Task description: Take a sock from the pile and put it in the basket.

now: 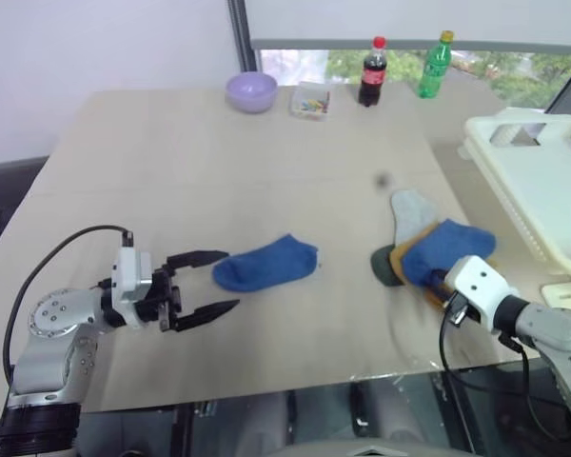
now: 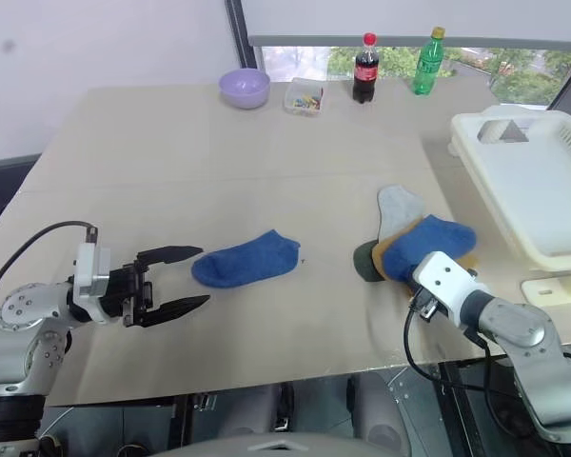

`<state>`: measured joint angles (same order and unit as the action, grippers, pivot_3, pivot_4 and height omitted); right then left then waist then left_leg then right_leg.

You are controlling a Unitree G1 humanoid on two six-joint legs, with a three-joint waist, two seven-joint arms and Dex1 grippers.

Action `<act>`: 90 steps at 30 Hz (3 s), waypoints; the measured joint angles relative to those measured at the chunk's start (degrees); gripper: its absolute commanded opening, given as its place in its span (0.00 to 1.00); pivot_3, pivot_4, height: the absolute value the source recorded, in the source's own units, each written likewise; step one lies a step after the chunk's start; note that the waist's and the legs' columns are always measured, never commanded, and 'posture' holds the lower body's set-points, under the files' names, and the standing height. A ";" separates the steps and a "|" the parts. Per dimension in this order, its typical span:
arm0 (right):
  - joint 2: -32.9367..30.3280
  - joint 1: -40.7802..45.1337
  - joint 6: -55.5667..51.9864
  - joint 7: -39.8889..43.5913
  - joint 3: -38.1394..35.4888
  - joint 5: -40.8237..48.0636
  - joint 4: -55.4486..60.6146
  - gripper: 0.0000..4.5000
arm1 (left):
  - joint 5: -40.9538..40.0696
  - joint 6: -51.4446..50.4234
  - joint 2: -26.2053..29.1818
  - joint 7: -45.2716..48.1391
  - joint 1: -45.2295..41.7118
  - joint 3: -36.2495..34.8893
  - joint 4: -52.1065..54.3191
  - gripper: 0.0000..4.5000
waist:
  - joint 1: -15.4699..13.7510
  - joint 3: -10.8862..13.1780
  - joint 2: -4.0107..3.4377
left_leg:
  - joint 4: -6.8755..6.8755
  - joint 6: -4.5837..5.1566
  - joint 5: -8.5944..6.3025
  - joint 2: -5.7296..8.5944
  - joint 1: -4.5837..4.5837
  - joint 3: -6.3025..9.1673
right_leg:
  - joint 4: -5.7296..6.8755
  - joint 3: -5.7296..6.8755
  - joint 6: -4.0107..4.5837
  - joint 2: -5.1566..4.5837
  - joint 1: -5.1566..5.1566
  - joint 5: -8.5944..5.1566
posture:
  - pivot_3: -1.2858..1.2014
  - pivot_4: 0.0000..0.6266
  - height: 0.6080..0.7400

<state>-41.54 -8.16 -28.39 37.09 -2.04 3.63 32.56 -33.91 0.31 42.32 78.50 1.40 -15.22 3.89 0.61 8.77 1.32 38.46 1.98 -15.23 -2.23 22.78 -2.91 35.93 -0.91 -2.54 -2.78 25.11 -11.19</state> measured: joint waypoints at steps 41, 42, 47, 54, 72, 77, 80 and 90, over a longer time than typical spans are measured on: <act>19.46 35.16 -15.22 -5.45 11.41 8.83 -20.35 0.01 | 0.79 1.41 -0.84 -0.96 -0.39 0.18 -0.73 0.94 | 0.37 0.00 0.01 | 0.03 0.01 0.01 -0.07 0.01 0.02 | 0.14 -0.02 0.32 0.13 0.06 0.20 | 0.52 0.24 1.00; 21.01 37.09 -14.85 -5.59 12.07 8.51 -22.82 0.01 | 0.87 1.42 -0.87 -0.96 -0.72 0.29 -0.88 0.94 | 0.39 0.00 0.00 | 0.03 0.01 0.01 -0.06 0.02 0.00 | 0.13 -0.02 0.32 0.13 0.07 0.20 | 0.52 0.24 1.00; 33.99 51.14 -8.97 -7.90 14.08 6.62 -44.64 0.06 | 1.20 1.86 -1.02 -1.15 -1.21 0.11 -2.26 0.94 | 1.16 0.03 -0.01 | 0.01 0.01 0.01 -0.06 0.09 -0.04 | 0.12 -0.05 0.30 0.10 0.12 0.25 | 0.52 0.24 1.00; 46.34 63.92 3.68 -12.67 12.59 4.81 -65.19 0.70 | 1.18 2.28 -1.11 -2.91 -1.94 -0.01 -2.28 0.94 | 1.36 0.06 -0.05 | -0.06 -0.01 0.01 -0.02 0.24 0.11 | 0.17 0.09 0.14 0.02 0.20 0.35 | 0.52 0.24 1.00; 31.86 41.18 -5.18 -13.84 10.79 2.46 -39.02 0.88 | 18.45 -5.89 -5.80 -22.73 -31.95 12.69 -23.47 0.94 | 1.61 0.06 -0.03 | -0.04 -0.06 0.06 0.04 0.09 0.08 | 0.40 -0.04 0.12 0.13 0.18 0.35 | 0.52 0.24 1.00; 31.96 40.50 -5.23 -15.38 9.33 2.33 -39.73 0.88 | 25.33 0.08 -9.30 -25.18 -43.15 16.54 -39.98 0.94 | 1.74 0.06 -0.02 | -0.02 -0.07 0.07 0.06 0.12 0.07 | 0.38 -0.06 0.11 0.13 0.19 0.35 | 0.52 0.24 1.00; 33.29 40.52 -5.27 -16.40 7.95 3.03 -40.03 0.88 | 29.65 4.42 -10.83 -28.48 -47.15 18.34 -48.94 0.94 | 1.79 0.07 -0.01 | -0.03 -0.07 0.07 0.06 0.15 0.08 | 0.36 -0.06 0.11 0.13 0.21 0.36 | 0.52 0.24 1.00; 38.42 41.04 -8.00 -19.02 0.06 9.76 -42.72 0.88 | 35.50 10.30 -14.38 -33.56 -53.57 19.79 -64.05 0.94 | 1.60 0.07 0.00 | -0.03 -0.07 0.07 0.05 0.23 0.11 | 0.41 -0.02 0.09 0.11 0.25 0.36 | 0.52 0.24 1.00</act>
<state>-3.12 32.88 -36.39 18.07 -1.98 13.39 -10.17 1.59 10.60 27.94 44.93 -52.17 4.58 -60.16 2.21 8.84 1.32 38.43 1.92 -15.16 -2.17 23.01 -2.81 36.33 -0.93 -2.45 -2.67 25.37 -10.83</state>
